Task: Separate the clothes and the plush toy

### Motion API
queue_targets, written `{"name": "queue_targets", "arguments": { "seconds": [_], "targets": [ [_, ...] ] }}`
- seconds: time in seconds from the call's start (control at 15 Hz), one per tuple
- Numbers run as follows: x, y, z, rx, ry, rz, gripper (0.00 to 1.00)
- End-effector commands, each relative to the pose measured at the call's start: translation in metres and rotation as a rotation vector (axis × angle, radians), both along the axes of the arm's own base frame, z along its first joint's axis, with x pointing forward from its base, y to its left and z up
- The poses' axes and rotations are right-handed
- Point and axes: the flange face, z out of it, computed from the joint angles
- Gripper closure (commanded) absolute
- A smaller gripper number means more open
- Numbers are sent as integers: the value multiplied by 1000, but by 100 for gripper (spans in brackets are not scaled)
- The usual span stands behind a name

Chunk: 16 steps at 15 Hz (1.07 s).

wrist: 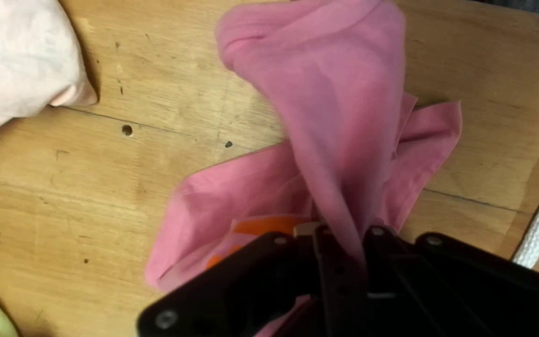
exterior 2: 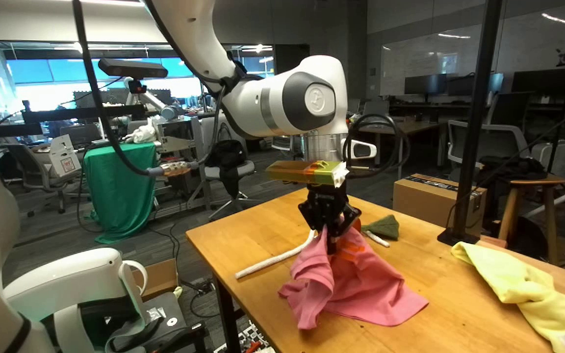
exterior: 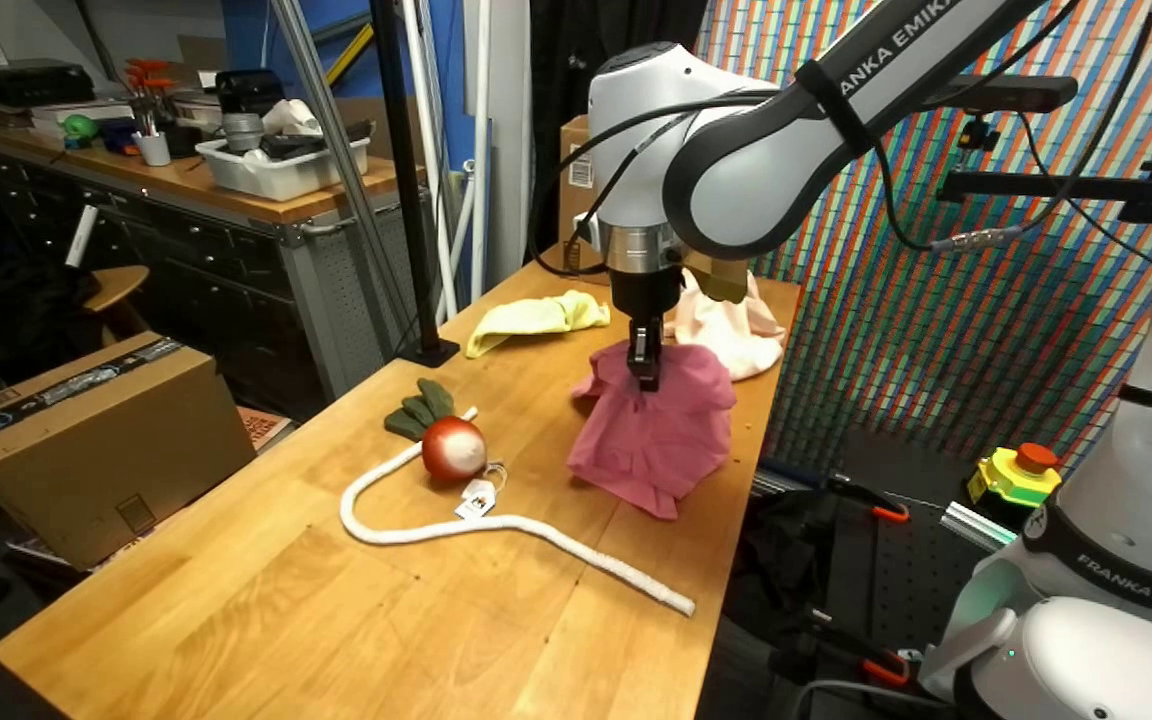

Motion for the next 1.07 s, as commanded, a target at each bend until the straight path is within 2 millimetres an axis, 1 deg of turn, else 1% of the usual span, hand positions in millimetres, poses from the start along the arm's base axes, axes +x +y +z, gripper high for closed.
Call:
{"name": "queue_targets", "arguments": {
  "seconds": [0.0, 0.27, 0.4, 0.47, 0.53, 0.67, 0.87, 1.0],
  "targets": [
    [7, 2, -8, 12, 30, 26, 97],
    [10, 0, -22, 17, 54, 32, 97],
    [12, 0, -25, 14, 62, 34, 96],
    [12, 0, -25, 11, 63, 29, 70],
    [13, -1, -26, 8, 61, 28, 69],
    [14, -2, -26, 8, 64, 26, 56],
    [16, -3, -25, 3, 62, 21, 31],
    [17, -3, -21, -1, 54, 21, 18]
  ]
}}
